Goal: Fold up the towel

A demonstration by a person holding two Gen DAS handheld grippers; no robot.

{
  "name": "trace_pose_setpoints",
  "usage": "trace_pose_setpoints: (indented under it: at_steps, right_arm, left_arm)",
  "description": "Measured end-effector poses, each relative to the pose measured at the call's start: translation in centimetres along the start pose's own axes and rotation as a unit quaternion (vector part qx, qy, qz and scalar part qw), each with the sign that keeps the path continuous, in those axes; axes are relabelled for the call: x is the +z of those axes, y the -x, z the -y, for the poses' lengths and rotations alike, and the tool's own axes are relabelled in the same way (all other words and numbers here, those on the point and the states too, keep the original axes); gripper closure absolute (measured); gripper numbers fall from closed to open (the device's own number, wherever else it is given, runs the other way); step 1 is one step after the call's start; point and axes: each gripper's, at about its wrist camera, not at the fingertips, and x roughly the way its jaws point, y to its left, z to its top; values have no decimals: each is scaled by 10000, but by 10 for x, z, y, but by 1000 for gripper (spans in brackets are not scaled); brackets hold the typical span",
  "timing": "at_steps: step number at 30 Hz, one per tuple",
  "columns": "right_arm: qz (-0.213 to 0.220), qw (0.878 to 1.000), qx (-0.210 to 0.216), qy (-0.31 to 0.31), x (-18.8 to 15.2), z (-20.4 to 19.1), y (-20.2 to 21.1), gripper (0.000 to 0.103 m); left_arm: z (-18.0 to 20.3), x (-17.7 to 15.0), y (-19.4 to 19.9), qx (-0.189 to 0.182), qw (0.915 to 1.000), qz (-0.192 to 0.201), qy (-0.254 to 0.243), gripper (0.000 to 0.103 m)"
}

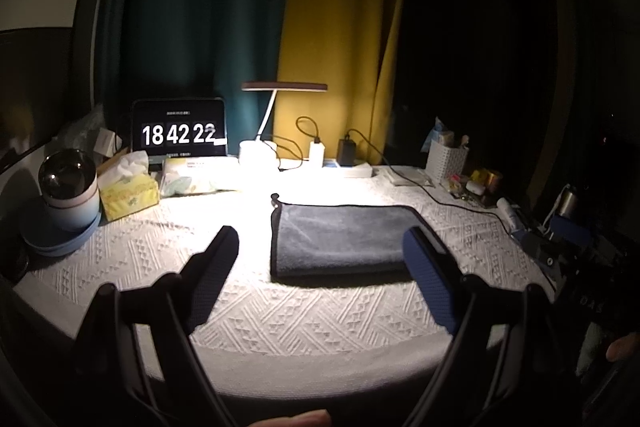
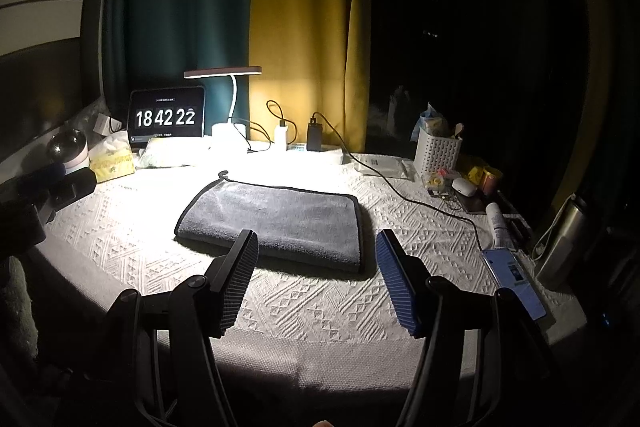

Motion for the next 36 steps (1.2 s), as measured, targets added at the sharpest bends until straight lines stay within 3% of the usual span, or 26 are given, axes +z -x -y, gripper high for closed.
trace_pose_setpoints:
  at_steps: [36]
  right_arm:
    - [-7, 10000, -15, -36, -3, -1, -2, 39]
  left_arm:
    - [-1, -2, -5, 51, 9999, -108, -54, 18]
